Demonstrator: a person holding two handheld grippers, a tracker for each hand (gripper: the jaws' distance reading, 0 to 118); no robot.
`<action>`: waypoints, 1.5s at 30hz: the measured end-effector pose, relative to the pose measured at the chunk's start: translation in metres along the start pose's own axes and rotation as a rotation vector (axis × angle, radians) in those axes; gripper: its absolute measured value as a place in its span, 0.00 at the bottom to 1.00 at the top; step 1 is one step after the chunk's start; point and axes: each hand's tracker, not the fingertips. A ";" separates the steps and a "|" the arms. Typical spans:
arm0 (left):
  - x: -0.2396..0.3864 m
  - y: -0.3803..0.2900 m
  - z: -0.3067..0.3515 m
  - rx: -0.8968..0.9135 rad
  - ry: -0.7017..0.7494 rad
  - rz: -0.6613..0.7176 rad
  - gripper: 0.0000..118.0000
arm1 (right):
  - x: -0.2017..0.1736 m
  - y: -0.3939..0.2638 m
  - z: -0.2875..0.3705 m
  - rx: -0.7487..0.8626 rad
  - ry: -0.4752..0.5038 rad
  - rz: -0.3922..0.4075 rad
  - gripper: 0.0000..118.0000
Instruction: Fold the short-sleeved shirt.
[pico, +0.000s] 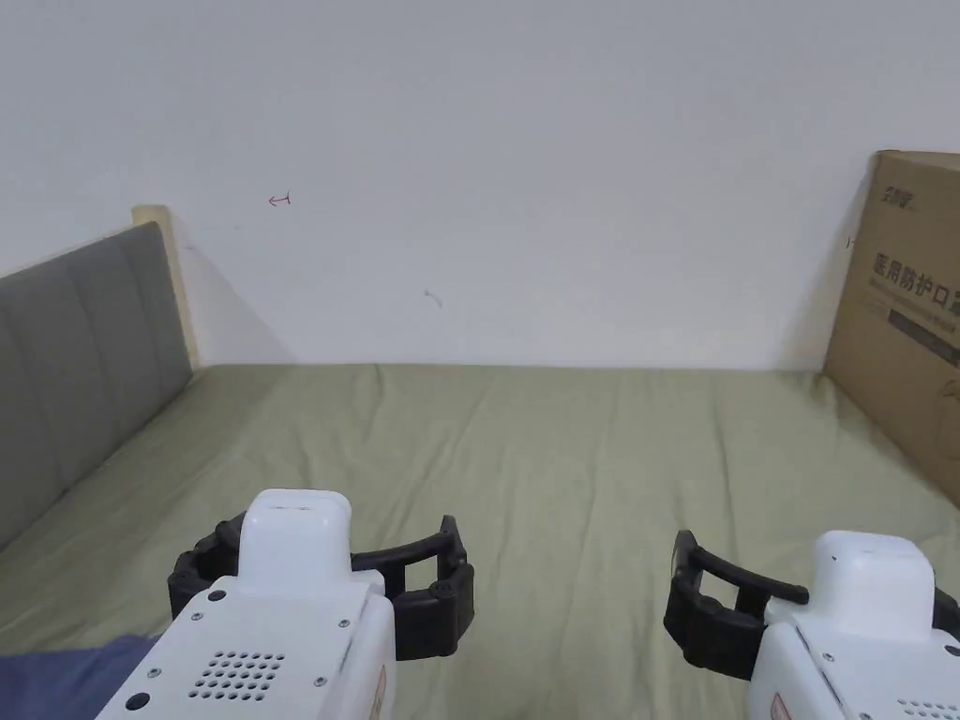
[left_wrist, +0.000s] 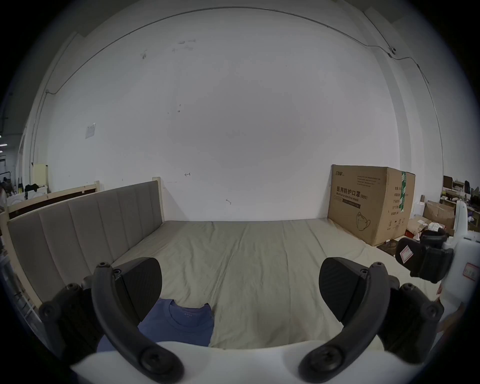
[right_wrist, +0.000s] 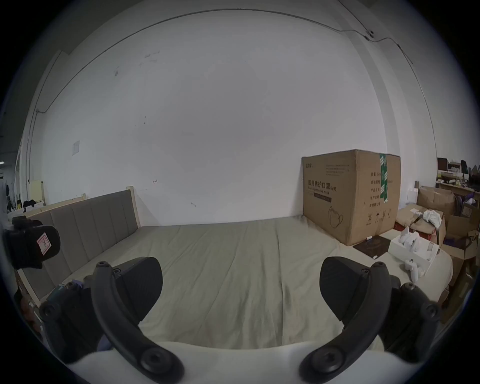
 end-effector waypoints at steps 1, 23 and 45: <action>-0.001 0.002 0.000 0.012 -0.002 0.018 1.00 | -0.002 0.004 -0.001 0.009 -0.017 0.009 1.00; -0.062 -0.021 -0.031 -0.033 0.035 0.515 1.00 | -0.065 -0.010 -0.037 -0.057 0.102 0.571 1.00; -0.002 0.007 -0.004 0.025 0.065 -0.036 1.00 | -0.020 0.008 0.013 0.038 -0.018 0.039 1.00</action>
